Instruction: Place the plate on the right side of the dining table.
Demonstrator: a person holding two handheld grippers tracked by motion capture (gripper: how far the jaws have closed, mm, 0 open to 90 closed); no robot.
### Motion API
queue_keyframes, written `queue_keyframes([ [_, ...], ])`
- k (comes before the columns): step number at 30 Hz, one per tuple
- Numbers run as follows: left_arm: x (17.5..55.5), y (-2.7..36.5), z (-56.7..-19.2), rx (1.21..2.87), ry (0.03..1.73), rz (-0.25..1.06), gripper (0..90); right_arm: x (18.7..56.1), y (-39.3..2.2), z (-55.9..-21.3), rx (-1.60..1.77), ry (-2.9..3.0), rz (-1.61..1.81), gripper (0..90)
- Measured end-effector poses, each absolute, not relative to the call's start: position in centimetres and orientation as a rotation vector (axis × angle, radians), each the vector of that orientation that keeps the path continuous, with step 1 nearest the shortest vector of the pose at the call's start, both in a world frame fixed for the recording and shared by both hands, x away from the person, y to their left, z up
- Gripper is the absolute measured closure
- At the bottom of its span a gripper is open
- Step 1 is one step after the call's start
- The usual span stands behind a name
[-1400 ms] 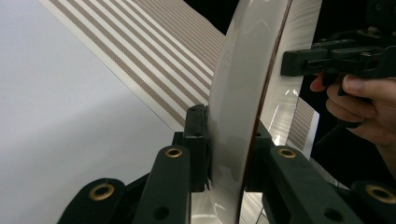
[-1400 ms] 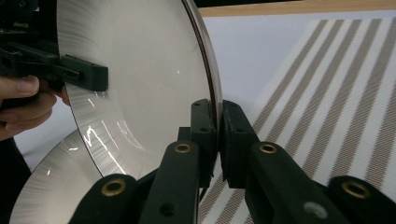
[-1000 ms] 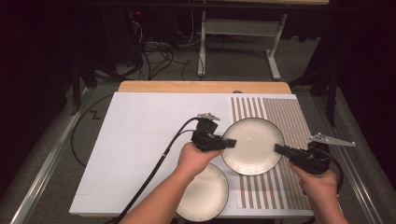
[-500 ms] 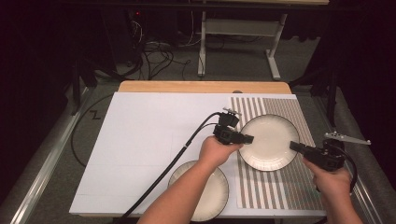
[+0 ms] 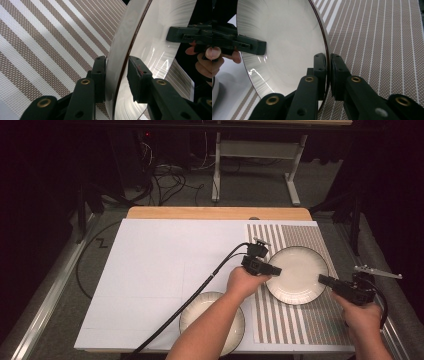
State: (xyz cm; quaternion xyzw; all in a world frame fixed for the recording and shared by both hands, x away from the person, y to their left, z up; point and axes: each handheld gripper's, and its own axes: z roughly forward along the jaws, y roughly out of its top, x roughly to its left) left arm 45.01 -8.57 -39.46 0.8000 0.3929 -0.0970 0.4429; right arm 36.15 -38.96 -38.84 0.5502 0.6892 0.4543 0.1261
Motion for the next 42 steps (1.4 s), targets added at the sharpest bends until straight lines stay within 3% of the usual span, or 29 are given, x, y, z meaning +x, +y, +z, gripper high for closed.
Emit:
queue_keyframes([
  [15,45.3,-9.0,-40.1,2.013,1.022,-0.226,65.9,36.4,-39.1,-39.7,1.601,2.003,1.316,86.4],
  [17,45.3,-8.9,-40.1,2.028,1.024,-0.19,62.1,36.4,-39.0,-39.7,1.586,2.002,1.33,86.9],
  [19,45.3,-8.5,-39.7,2.019,1.015,-0.167,52.0,36.5,-38.7,-39.6,1.569,1.999,1.302,86.4],
  [24,44.7,-7.0,-38.2,1.992,0.981,-0.116,46.4,37.0,-38.6,-39.7,1.583,1.998,1.305,86.2],
  [35,41.9,-0.8,-36.5,1.931,0.947,-0.038,35.8,38.1,-38.2,-39.9,1.615,2.009,1.22,83.8],
  [42,40.2,4.6,-36.1,1.881,0.999,0.037,33.9,38.4,-37.7,-39.5,1.625,2.008,1.177,83.7],
])
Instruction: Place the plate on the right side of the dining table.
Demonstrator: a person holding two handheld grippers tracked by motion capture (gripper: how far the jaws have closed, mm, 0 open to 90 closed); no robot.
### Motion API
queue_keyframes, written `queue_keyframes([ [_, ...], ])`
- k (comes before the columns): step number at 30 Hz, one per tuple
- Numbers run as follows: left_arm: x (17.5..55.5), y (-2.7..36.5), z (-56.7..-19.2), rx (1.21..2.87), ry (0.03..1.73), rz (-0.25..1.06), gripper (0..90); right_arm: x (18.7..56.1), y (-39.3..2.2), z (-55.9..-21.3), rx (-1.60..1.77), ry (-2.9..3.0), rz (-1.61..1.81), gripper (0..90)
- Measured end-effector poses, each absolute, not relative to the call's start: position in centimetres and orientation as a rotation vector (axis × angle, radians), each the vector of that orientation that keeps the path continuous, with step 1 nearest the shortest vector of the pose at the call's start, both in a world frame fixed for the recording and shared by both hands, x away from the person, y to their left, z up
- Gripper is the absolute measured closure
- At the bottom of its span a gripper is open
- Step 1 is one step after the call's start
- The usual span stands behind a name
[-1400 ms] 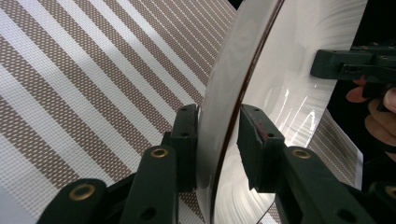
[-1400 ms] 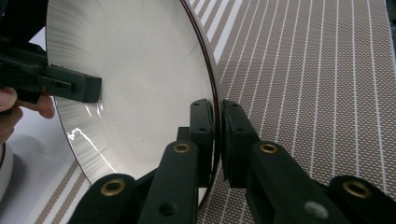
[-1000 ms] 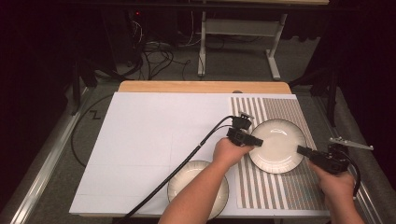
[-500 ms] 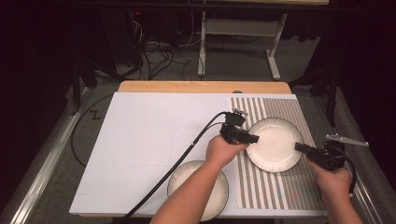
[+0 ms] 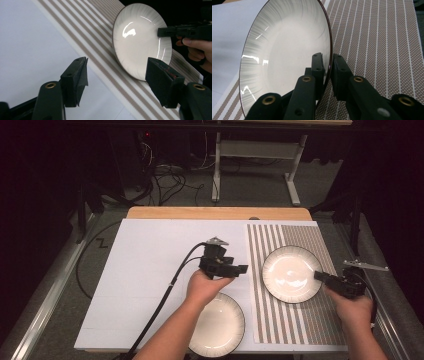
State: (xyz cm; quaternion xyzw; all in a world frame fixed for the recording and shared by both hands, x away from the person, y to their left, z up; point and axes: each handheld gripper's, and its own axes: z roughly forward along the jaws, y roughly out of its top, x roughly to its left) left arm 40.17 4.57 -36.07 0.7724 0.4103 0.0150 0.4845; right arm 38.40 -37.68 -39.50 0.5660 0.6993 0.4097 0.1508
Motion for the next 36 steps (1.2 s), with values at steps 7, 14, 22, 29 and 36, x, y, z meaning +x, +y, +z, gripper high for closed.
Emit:
queue_keyframes([
  [7,38.0,10.2,-36.4,1.823,1.021,0.113,30.4,38.8,-37.4,-39.5,1.676,1.99,1.146,83.0],
  [14,35.7,15.0,-36.9,1.811,1.024,0.218,28.3,39.1,-37.4,-39.8,1.722,1.969,1.133,82.3],
  [22,32.7,19.2,-38.0,1.752,1.014,0.353,22.8,39.3,-37.4,-40.1,1.749,1.961,1.105,81.1],
  [29,30.8,21.5,-39.5,1.688,0.981,0.465,17.2,39.5,-37.2,-40.5,1.739,1.95,1.028,80.3],
  [36,30.1,22.4,-40.3,1.651,0.987,0.507,13.4,39.7,-37.2,-41.2,1.765,1.945,0.969,79.1],
])
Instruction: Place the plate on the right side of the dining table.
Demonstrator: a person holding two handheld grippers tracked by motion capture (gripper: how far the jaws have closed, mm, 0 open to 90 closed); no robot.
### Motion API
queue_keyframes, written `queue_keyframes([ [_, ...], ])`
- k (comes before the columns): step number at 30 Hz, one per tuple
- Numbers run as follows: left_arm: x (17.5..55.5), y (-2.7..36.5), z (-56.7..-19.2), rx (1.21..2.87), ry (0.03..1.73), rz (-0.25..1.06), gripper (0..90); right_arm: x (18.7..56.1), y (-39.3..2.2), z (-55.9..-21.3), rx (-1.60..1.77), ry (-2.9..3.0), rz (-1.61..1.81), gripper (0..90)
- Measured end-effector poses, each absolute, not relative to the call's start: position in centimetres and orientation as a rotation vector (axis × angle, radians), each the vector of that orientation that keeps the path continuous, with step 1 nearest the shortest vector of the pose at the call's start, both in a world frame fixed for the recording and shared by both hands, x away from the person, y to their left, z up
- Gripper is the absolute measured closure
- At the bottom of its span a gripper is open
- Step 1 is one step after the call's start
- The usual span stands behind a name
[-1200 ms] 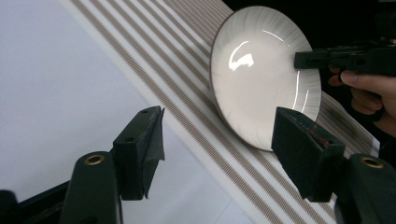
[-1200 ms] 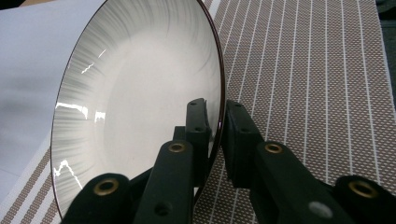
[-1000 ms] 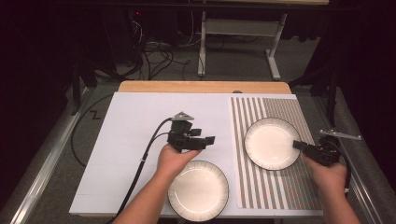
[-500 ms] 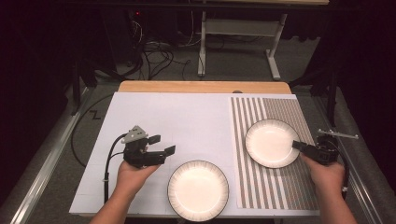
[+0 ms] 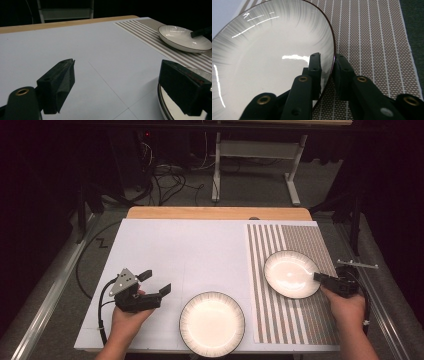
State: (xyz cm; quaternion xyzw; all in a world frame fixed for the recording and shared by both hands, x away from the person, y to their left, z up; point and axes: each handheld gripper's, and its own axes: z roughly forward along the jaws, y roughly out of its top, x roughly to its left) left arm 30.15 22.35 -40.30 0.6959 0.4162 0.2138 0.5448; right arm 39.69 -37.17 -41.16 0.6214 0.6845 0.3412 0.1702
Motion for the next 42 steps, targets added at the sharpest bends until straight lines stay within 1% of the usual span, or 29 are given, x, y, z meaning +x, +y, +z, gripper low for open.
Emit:
queue_keyframes([
  [4,30.1,22.6,-40.5,1.656,0.997,0.528,12.3,39.3,-37.1,-41.2,1.747,1.944,0.954,75.2],
  [9,30.0,22.7,-40.8,1.662,1.004,0.524,11.6,38.4,-37.2,-40.1,1.687,1.928,1.005,58.5],
  [12,29.9,22.6,-41.0,1.675,1.005,0.532,11.1,37.7,-36.7,-39.3,1.615,1.933,1.039,52.0],
  [20,29.6,22.6,-40.8,1.658,0.987,0.546,10.7,35.5,-32.6,-37.8,1.368,1.973,1.156,34.6],
  [26,29.2,22.4,-40.6,1.66,0.977,0.539,11.3,33.7,-29.0,-37.5,1.211,1.997,1.273,27.0],
  [31,28.8,22.4,-40.3,1.647,0.972,0.537,11.3,32.2,-25.7,-37.6,1.089,2.042,1.357,23.0],
  [34,28.5,22.5,-40.2,1.638,0.969,0.536,10.8,31.6,-24.2,-37.7,1.028,2.072,1.377,17.5],
  [40,28.2,22.8,-40.3,1.628,0.969,0.54,7.7,30.3,-22.7,-37.9,0.951,2.087,1.407,9.0],
  [42,28.2,22.7,-40.4,1.636,0.962,0.547,5.0,30.0,-22.5,-38.2,0.942,2.087,1.405,5.4],
])
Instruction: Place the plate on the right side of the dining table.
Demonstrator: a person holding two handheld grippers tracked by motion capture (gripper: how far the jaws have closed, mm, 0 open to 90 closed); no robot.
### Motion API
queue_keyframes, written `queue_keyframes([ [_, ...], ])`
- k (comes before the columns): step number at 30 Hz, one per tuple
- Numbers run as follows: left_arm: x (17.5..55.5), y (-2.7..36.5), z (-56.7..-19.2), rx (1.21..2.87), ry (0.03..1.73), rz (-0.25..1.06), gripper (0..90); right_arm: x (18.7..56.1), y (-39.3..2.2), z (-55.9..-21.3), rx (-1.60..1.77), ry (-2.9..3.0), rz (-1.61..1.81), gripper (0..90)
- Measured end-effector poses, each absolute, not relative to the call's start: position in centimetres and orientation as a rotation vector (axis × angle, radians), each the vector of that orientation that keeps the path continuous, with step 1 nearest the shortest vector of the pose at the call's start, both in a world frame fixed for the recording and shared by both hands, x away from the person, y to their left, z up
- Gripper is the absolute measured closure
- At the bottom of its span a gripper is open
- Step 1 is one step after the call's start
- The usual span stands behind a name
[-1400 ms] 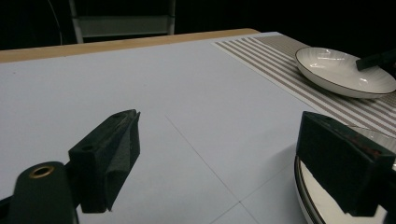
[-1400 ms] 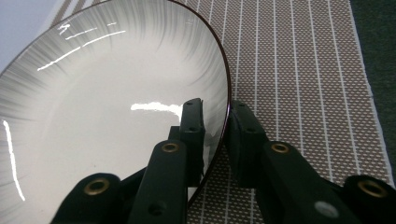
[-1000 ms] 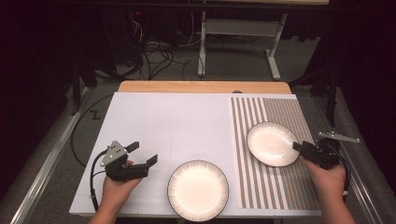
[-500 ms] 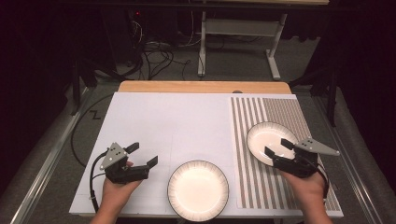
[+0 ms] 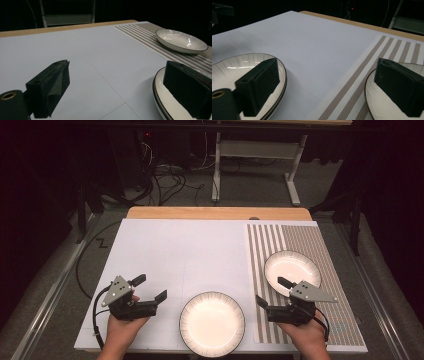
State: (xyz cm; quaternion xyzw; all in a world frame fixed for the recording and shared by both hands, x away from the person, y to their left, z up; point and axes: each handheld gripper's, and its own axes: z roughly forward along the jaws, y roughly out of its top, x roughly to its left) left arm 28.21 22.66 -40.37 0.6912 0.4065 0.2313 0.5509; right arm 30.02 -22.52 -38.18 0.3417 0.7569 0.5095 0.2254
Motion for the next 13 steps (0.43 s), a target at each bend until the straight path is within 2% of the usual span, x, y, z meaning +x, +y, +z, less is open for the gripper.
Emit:
queue_keyframes([
  [2,28.24,22.41,-40.42,1.654,0.962,0.566,0.2,29.91,-22.41,-38.54,0.941,2.09,1.402,1.2],
  [13,27.91,21.77,-40.03,1.659,0.927,0.593,0.0,29.43,-22.85,-38.95,0.955,2.074,1.426,0.9],
])
